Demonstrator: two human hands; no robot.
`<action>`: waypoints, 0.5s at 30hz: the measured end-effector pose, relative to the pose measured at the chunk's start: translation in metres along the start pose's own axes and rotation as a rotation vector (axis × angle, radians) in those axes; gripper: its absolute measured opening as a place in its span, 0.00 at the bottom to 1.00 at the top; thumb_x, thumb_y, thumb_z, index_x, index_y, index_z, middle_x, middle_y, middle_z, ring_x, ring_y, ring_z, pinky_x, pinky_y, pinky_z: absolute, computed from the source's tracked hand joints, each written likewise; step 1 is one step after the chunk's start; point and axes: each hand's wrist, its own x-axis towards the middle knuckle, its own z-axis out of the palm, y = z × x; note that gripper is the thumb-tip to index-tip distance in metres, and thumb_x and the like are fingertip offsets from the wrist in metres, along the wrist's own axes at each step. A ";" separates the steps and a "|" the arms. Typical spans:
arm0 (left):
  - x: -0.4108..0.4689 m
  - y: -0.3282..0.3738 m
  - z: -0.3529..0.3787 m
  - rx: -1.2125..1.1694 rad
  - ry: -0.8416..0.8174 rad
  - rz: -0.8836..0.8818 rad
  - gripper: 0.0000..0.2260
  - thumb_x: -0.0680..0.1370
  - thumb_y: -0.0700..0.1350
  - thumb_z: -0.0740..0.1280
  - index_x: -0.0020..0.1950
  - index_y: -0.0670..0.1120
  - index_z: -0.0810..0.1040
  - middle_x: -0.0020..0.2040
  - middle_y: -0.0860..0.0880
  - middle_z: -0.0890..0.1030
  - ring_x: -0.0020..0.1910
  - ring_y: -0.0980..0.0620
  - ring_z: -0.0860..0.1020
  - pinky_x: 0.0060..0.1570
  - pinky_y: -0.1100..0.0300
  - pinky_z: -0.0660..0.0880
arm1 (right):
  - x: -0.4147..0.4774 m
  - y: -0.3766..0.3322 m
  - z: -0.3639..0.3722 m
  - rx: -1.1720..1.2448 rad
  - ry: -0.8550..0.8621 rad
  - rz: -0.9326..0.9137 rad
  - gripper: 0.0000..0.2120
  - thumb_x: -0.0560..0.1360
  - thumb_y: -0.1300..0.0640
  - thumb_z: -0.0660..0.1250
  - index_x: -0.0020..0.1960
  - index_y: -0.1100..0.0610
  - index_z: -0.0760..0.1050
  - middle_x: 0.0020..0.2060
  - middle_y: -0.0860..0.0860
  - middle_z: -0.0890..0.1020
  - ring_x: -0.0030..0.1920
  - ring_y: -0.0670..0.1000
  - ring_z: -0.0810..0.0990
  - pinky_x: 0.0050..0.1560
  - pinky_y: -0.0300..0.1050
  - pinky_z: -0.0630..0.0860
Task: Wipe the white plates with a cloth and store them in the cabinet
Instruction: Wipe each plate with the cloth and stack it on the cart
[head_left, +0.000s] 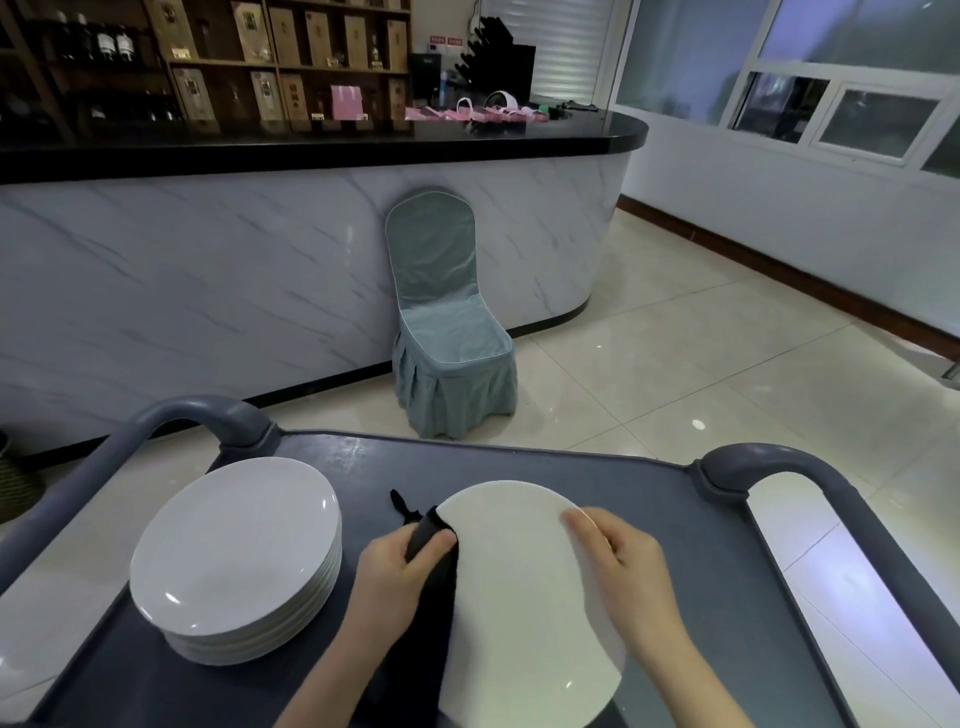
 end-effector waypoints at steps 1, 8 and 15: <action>0.004 0.003 -0.002 0.020 -0.056 0.038 0.19 0.76 0.45 0.71 0.29 0.48 0.68 0.26 0.56 0.68 0.27 0.58 0.64 0.30 0.61 0.62 | 0.001 -0.002 0.000 -0.012 -0.042 -0.026 0.14 0.80 0.55 0.66 0.36 0.49 0.80 0.35 0.41 0.83 0.36 0.40 0.77 0.40 0.33 0.71; 0.016 0.033 0.004 0.328 -0.583 0.284 0.15 0.71 0.55 0.71 0.31 0.50 0.70 0.26 0.57 0.68 0.28 0.60 0.65 0.30 0.64 0.60 | 0.007 -0.006 0.008 -0.323 -0.481 -0.236 0.19 0.80 0.49 0.65 0.31 0.46 0.70 0.27 0.43 0.71 0.31 0.42 0.66 0.34 0.36 0.63; -0.010 0.007 0.031 -0.282 0.313 -0.161 0.17 0.78 0.51 0.69 0.33 0.42 0.76 0.28 0.53 0.75 0.31 0.54 0.70 0.33 0.57 0.68 | 0.005 -0.007 0.002 0.128 0.284 0.012 0.14 0.79 0.56 0.67 0.34 0.51 0.80 0.31 0.41 0.82 0.33 0.38 0.75 0.35 0.28 0.71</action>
